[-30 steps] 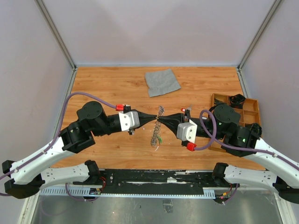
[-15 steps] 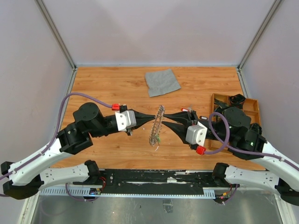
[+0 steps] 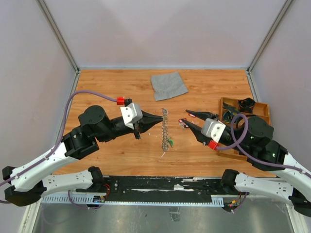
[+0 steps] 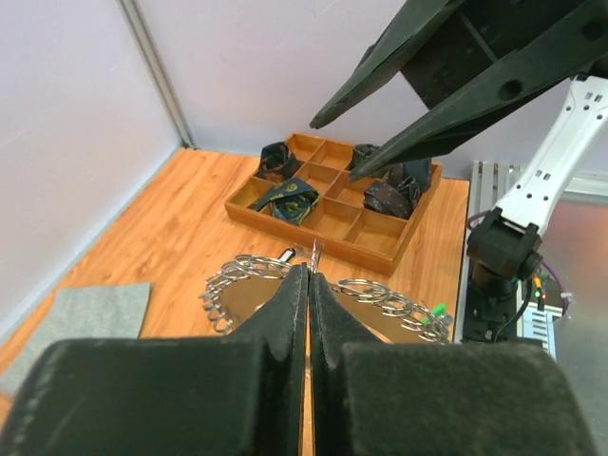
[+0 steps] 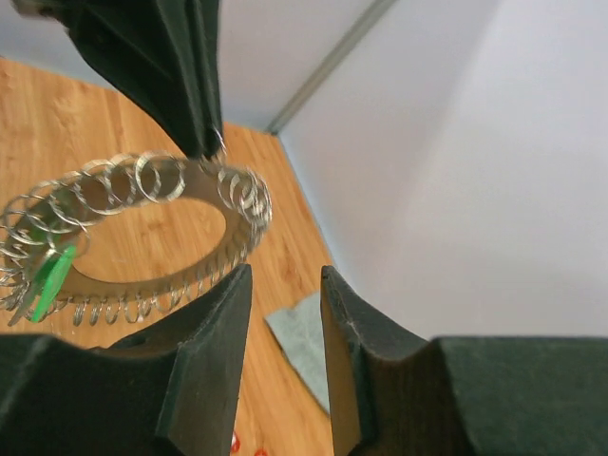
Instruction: Put the keys on the keyring
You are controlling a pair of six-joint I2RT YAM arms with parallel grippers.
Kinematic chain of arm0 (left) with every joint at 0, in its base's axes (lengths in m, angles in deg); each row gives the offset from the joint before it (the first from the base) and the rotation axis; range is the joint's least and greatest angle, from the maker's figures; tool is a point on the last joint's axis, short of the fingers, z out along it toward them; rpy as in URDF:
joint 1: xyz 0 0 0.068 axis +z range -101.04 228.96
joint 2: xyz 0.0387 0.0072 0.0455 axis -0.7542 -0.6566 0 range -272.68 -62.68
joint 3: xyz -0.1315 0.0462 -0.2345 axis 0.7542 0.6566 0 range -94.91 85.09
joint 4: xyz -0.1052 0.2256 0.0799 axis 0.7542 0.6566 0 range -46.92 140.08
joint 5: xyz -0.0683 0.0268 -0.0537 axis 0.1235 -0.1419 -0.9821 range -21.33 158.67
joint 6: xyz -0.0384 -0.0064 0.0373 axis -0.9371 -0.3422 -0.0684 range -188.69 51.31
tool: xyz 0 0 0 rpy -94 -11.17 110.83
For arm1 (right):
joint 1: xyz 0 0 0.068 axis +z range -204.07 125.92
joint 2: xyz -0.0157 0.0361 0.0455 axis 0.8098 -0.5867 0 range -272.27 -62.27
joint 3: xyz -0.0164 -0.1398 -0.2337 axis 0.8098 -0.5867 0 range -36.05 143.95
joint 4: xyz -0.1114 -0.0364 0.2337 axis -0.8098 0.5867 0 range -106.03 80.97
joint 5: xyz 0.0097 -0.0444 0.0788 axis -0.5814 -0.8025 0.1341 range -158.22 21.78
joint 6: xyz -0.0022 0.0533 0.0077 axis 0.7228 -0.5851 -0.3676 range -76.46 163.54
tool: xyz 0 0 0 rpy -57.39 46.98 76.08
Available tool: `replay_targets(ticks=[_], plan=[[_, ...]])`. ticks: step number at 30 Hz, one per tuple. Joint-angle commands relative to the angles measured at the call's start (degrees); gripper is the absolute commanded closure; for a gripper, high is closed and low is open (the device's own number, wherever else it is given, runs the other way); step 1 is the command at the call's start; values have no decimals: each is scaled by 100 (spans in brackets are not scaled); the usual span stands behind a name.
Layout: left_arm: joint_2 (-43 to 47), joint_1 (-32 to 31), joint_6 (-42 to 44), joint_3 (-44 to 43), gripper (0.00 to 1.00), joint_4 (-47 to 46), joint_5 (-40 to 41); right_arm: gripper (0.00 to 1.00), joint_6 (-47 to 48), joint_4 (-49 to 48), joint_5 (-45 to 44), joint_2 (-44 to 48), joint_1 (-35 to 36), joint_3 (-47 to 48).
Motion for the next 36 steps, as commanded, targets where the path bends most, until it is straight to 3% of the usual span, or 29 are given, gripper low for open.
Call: replay_targets(ticks=[1, 5, 9, 14, 19, 31, 36], plan=[[261, -42, -193, 45, 100, -542, 288, 64, -731, 682, -1519, -10, 113, 288], [228, -43, 152, 129, 100, -619, 414, 63, -1046, 903, -1976, -104, 114, 271], [260, -41, 962, 299, 99, -733, 2, 62, -1146, 792, -2087, -86, 113, 37], [622, -39, 2669, 956, 99, -924, -1148, 64, -1017, 434, -2260, 123, 108, -379], [1013, -41, 3440, 1540, 100, -1493, -1701, 66, -852, 98, -2142, 348, 115, -783], [1387, -46, 4436, 2268, 99, -1939, -2379, 66, -448, -122, -1675, 490, 110, -1416], [1342, -41, 3988, 2303, 99, -2143, -2179, 67, -785, -86, -1725, 359, 112, -1440]])
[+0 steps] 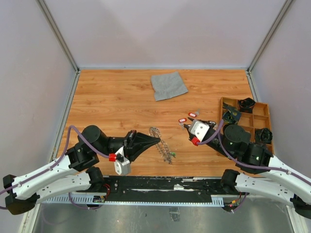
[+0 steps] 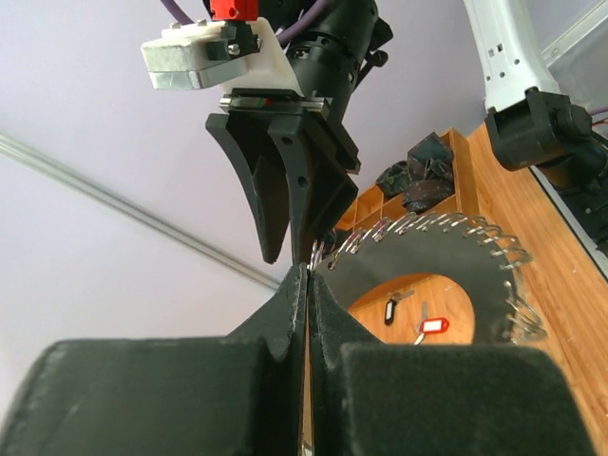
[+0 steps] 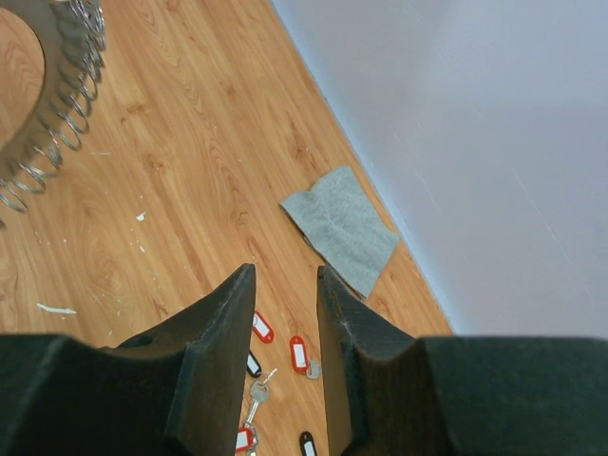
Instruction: Put the keys on the keyring
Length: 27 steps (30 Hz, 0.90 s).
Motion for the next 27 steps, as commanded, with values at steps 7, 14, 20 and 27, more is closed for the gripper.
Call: replay_targets(ticks=[7, 14, 20, 27], plan=[[-397, -37, -1786, -473, 99, -661, 1137, 64, -1241, 893, -648, -1036, 29, 690], [-253, -37, -2066, -296, 99, -639, 1482, 68, -2615, 1431, 632, -1642, -1791, 1097], [-504, -41, -2266, -534, 99, -104, 1661, 66, -3724, 1874, 808, -2364, -2798, 1272], [-591, -39, -2207, -566, 99, 54, 1636, 67, -4440, 2278, 699, -3137, -3536, 1391]])
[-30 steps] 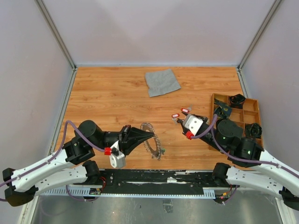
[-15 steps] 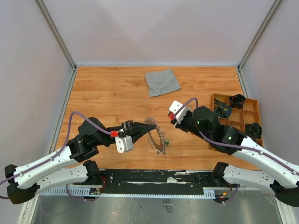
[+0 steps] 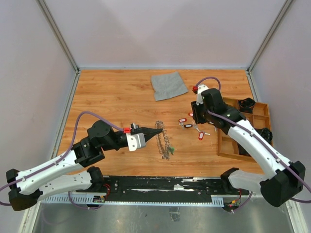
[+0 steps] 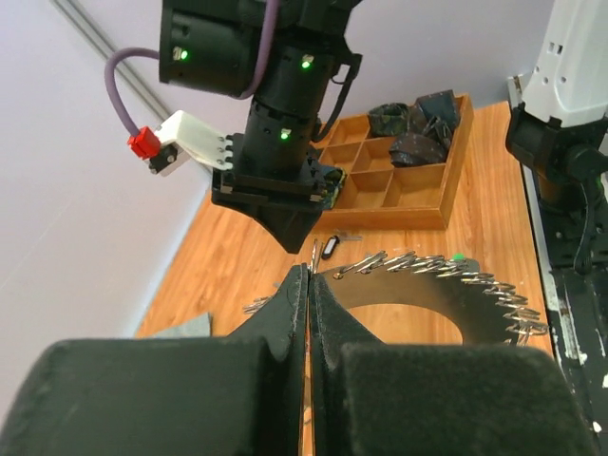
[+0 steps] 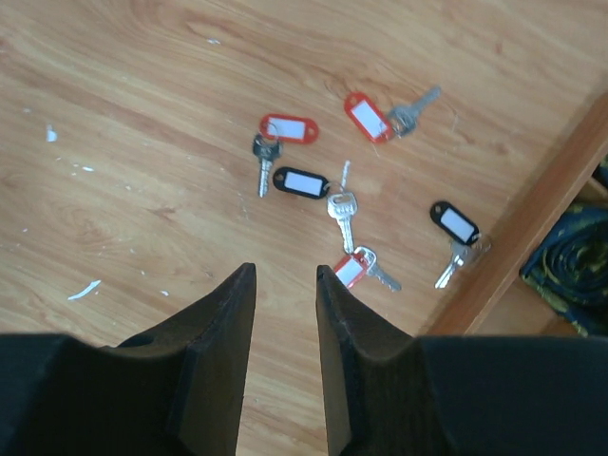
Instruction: Put the keys on the keyring
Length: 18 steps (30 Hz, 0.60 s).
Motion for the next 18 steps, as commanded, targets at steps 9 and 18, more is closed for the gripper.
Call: replay_targets(ticks=[9, 18], plan=[[35, -37, 52, -305, 99, 72, 73, 57, -310, 1385, 385, -1642, -1145, 669], [93, -35, 58, -312, 99, 230, 116, 54, -2726, 29, 200, -1882, -1189, -276]])
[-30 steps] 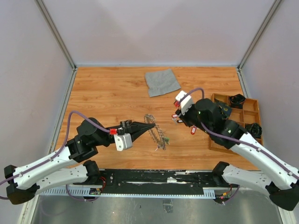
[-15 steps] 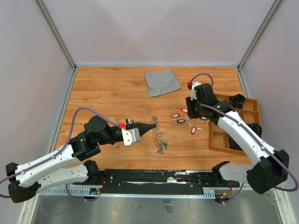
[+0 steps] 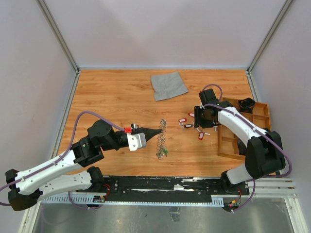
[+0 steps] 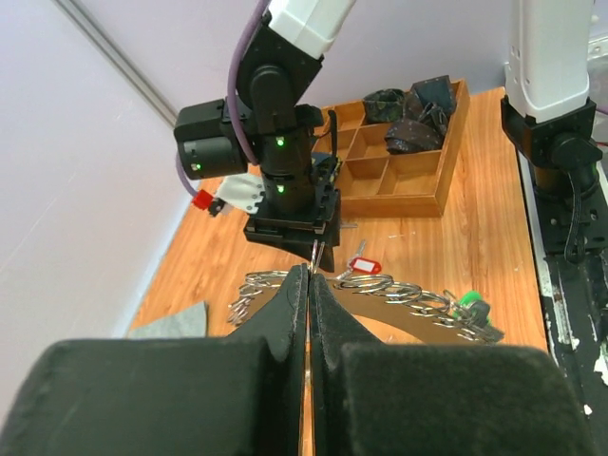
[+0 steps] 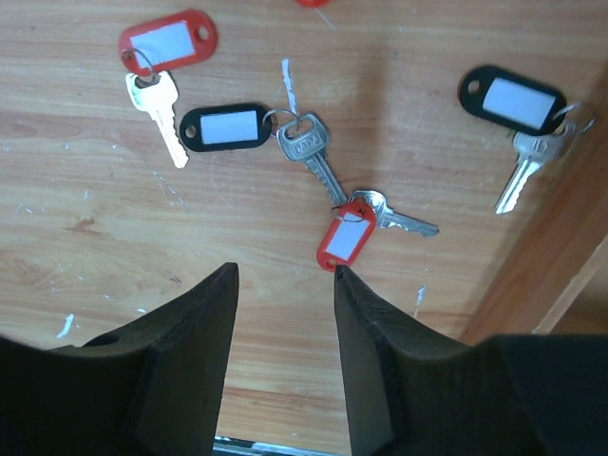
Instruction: Put the keys on the keyring
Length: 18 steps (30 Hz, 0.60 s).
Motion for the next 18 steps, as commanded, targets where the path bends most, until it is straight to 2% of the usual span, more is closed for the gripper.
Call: replay_targets(ticks=[1, 9, 18], plan=[[147, -41, 25, -178, 99, -133, 123, 53, -1650, -279, -397, -59, -72, -195], [255, -34, -81, -39, 100, -275, 319, 52, -3058, 4, -1386, -77, -50, -408], [209, -40, -48, -39, 99, -237, 283, 56, -3534, 15, -1636, -433, -63, -400]])
